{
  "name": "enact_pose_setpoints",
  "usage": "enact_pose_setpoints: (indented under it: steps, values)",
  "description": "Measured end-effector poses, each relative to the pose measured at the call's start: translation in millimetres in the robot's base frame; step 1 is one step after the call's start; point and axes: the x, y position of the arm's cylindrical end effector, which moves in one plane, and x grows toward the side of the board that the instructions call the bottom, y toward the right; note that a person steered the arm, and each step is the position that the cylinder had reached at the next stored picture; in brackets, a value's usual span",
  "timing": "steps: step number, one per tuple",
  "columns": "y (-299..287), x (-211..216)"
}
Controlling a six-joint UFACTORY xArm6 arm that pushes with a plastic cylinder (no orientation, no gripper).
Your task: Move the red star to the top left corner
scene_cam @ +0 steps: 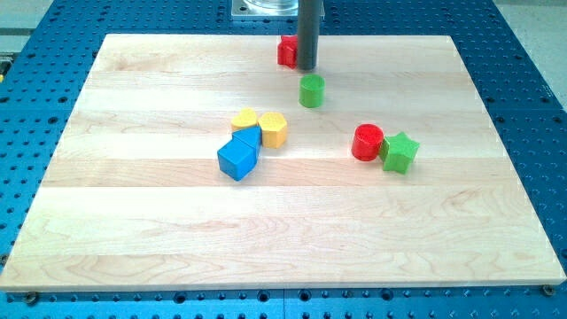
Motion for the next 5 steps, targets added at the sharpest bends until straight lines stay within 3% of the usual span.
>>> enact_pose_setpoints:
  steps: [1,4,5]
  values:
    - [-1.8,-18.4]
    - [-143.6,-2.1]
    - [-134.4,-2.3]
